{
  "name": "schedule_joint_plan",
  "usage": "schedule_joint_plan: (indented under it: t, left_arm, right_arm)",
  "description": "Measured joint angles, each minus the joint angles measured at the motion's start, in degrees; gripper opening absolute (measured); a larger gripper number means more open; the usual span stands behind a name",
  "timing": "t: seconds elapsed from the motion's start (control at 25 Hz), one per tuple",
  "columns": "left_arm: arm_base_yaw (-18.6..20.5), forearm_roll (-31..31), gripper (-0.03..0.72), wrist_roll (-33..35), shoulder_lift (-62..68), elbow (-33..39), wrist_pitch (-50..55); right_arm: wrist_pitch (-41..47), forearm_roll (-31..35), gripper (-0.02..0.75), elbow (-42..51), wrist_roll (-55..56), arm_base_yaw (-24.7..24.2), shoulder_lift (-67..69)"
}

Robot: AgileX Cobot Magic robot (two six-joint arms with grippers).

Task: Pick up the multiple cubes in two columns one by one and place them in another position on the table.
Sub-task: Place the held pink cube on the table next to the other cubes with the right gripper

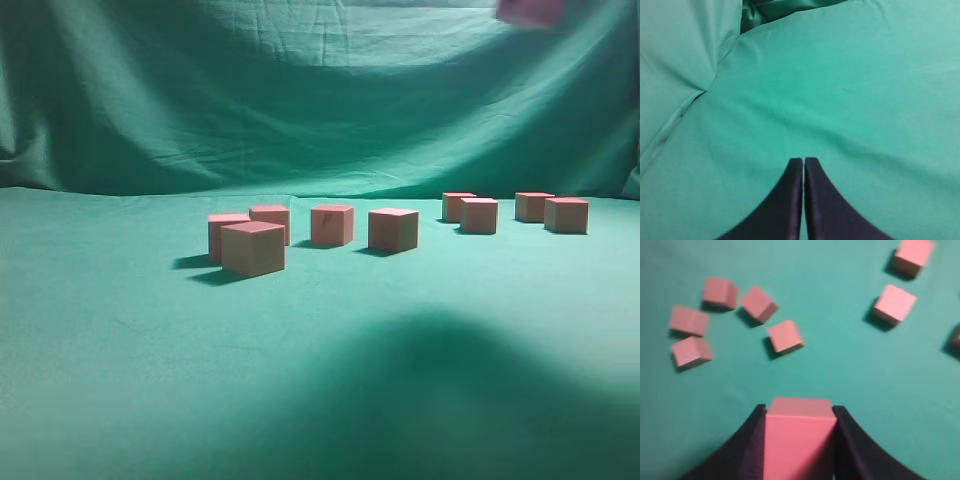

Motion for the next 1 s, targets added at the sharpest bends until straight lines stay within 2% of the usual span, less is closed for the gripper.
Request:
schedule_joint_plan:
  t: [0.2, 0.32, 0.44, 0.6, 1.0]
  left_arm:
    - [0.00, 0.00, 0.000, 0.00, 0.00, 0.00, 0.00]
    - [0.00, 0.00, 0.000, 0.00, 0.00, 0.00, 0.00]
    - [0.00, 0.00, 0.000, 0.00, 0.00, 0.00, 0.00]
    - [0.00, 0.00, 0.000, 0.00, 0.00, 0.00, 0.00]
    - [0.00, 0.00, 0.000, 0.00, 0.00, 0.00, 0.00]
  right_arm:
    - [-0.97, -1.97, 0.262, 0.33, -4.31, 14.38, 0.88]
    - [-4.03, -5.67, 0.262, 0.33, -5.27, 21.12, 3.96]
    - [-6.77, -8.50, 0.262, 0.47, -5.40, 25.47, 8.42]
    - [-8.78, -9.59, 0.262, 0.46, -5.40, 27.72, 14.62]
    - [-12.97, -10.96, 0.262, 0.46, -5.51, 27.71, 21.66]
